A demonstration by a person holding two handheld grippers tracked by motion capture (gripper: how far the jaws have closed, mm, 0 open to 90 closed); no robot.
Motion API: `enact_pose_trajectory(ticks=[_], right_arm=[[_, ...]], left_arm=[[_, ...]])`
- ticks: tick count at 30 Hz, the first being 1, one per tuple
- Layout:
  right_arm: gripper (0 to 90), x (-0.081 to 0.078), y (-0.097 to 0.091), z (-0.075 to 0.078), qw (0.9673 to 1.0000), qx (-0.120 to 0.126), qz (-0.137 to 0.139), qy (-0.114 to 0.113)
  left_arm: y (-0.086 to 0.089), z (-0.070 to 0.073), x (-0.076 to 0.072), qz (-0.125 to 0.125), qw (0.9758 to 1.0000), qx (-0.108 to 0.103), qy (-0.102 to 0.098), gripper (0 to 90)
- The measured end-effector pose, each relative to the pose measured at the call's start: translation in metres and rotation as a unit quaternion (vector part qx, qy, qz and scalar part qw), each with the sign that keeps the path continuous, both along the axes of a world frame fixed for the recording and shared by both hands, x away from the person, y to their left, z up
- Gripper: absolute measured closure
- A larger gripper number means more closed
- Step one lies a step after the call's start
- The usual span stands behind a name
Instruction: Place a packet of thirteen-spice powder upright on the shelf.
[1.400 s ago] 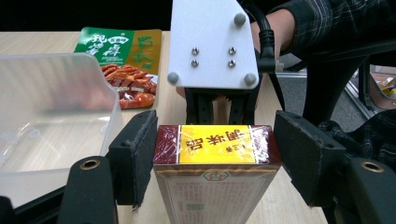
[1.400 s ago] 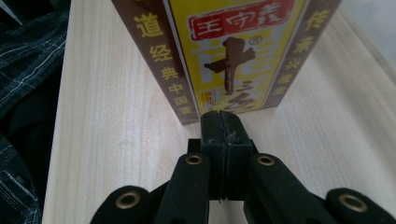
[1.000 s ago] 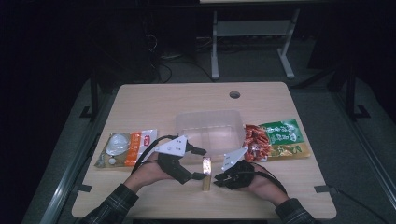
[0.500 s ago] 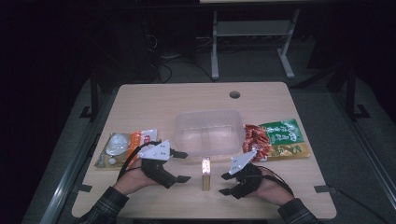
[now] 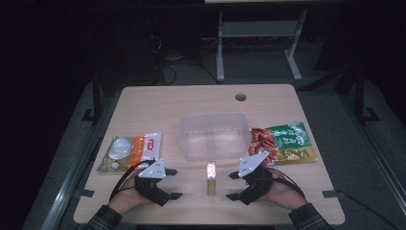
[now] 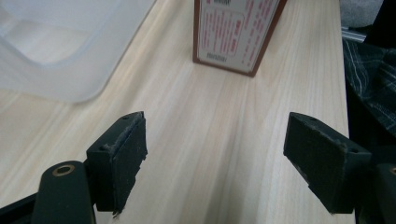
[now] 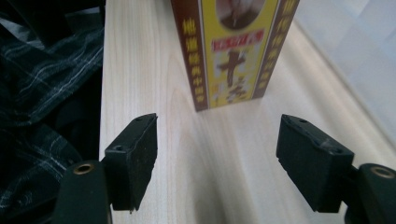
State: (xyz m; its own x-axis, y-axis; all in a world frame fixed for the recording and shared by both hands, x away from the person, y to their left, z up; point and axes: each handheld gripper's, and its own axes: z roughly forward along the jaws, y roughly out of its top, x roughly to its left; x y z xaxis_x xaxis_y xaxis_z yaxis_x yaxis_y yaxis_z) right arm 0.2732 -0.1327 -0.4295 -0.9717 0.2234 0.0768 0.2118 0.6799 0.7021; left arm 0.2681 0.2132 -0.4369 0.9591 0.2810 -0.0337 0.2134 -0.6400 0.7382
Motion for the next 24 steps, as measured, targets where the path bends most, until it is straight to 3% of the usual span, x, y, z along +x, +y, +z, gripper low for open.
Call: enact_pose_trajectory(ticks=[5, 12, 13, 16, 24], right_arm=[[25.3, 0.002, 0.0, 0.019, 0.9998, 0.02, 0.005, -0.009], [20.5, 0.001, 0.004, 0.047, 0.9985, 0.05, 0.008, -0.022], [19.9, 0.002, 0.005, 0.051, 0.9982, 0.05, 0.011, -0.031], [19.1, 0.002, 0.01, 0.06, 0.9976, 0.062, 0.01, -0.029], [15.9, 0.008, 0.031, 0.077, 0.9955, 0.074, 0.033, -0.05]], left_arm=[[0.005, -0.006, -0.002, 0.017, 0.9998, -0.001, 0.009, 20.8], [0.001, -0.011, 0.001, 0.013, 0.9998, 0.01, 0.013, 20.8], [0.001, -0.011, 0.001, 0.013, 0.9998, 0.012, 0.013, 20.8], [0.002, -0.012, 0.003, 0.014, 0.9997, 0.011, 0.016, 20.8], [0.001, -0.013, 0.004, 0.013, 0.9997, 0.011, 0.018, 20.8]])
